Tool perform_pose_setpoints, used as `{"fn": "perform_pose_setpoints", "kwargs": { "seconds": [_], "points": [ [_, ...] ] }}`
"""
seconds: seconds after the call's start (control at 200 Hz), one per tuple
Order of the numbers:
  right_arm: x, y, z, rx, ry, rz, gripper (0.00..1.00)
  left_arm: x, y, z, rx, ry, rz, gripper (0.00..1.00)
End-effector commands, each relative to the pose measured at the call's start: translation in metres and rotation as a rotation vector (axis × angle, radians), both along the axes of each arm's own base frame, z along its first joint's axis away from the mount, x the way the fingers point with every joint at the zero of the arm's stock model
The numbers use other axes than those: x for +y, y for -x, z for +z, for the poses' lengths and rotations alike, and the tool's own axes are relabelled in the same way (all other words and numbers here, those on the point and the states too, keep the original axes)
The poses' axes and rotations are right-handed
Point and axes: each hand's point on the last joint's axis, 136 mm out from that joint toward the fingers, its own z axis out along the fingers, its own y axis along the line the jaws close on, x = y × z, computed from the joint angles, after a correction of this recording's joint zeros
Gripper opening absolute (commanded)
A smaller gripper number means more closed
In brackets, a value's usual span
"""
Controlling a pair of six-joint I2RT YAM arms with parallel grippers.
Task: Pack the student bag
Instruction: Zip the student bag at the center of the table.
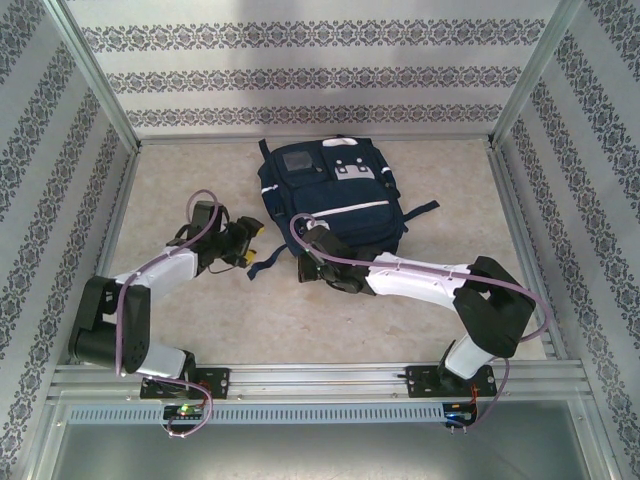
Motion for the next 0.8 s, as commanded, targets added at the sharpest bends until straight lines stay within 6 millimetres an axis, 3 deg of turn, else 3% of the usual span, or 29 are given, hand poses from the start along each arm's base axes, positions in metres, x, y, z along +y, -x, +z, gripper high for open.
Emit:
{"fn": "perform_pose_setpoints", "kwargs": {
  "seconds": [0.0,0.23,0.714,0.799],
  "points": [
    [0.011,-0.005,0.007,-0.027,-0.085,-0.023,0.0,-0.034,-0.021,0.035,-0.153,0.1,-0.054,0.67],
    [0.011,-0.003,0.003,-0.014,-0.097,-0.027,0.0,-0.052,-0.02,0.041,-0.2,0.076,-0.097,0.59],
    [0.017,-0.001,0.004,-0.004,-0.135,-0.018,0.0,-0.077,-0.024,0.017,-0.17,0.068,-0.135,0.4],
    [0.017,0.0,0.0,0.001,-0.131,-0.016,0.0,-0.077,-0.027,0.015,-0.172,0.062,-0.134,0.31]
  ]
}}
